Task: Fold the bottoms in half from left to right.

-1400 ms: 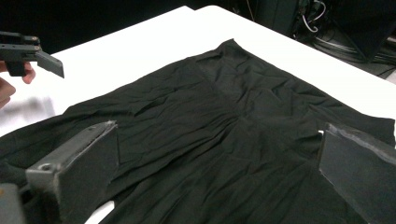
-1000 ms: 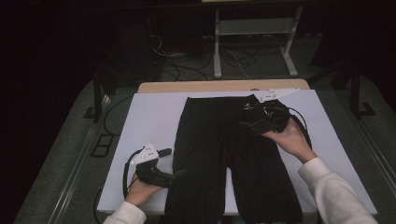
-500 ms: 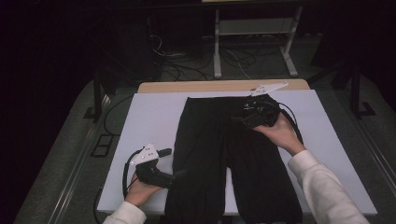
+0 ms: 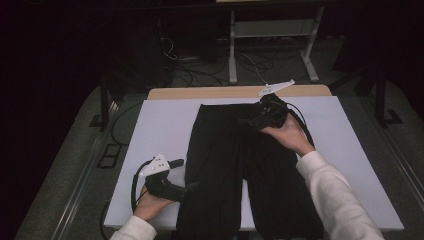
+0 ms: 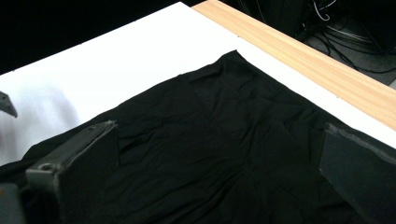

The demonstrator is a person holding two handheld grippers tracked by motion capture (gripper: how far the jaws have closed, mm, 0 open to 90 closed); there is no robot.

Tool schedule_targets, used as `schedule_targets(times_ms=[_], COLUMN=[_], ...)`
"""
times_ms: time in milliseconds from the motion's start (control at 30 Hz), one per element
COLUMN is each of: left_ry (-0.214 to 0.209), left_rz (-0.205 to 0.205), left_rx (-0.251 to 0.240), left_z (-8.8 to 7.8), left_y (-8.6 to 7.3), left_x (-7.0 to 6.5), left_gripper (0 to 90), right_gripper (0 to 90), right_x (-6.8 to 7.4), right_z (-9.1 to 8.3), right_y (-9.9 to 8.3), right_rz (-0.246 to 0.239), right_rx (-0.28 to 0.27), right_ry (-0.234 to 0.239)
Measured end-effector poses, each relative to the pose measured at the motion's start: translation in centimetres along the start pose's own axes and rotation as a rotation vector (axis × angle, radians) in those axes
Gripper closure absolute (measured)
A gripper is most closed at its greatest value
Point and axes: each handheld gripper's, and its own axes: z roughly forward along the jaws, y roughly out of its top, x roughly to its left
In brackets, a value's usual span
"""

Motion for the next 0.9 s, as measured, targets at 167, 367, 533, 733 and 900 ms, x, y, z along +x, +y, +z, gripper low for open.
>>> schedule_targets(times_ms=[167, 367, 533, 733, 900], left_ry=[0.000, -0.001, -0.002, -0.004, -0.005], left_rz=[-0.003, -0.002, -0.001, 0.001, 0.000], left_rx=[0.000, -0.001, -0.001, -0.002, -0.003], left_z=[0.0, 0.0, 0.0, 0.0, 0.0], left_y=[0.0, 0.0, 0.0, 0.0, 0.0], left_x=[0.0, 0.0, 0.0, 0.0, 0.0], left_gripper=[0.0, 0.0, 0.0, 0.0, 0.0], right_gripper=[0.0, 0.0, 0.0, 0.0, 0.0], right_x=[0.1, 0.3, 0.5, 0.9, 1.4], right_z=[0.6, 1.1, 1.8, 3.1, 4.0], right_y=[0.7, 1.4, 2.2, 3.2, 3.7], right_rz=[0.003, -0.007, -0.007, -0.018, -0.024], right_rx=[0.003, -0.001, -0.006, -0.002, 0.000], right_ry=[0.003, 0.007, 0.006, 0.021, 0.032])
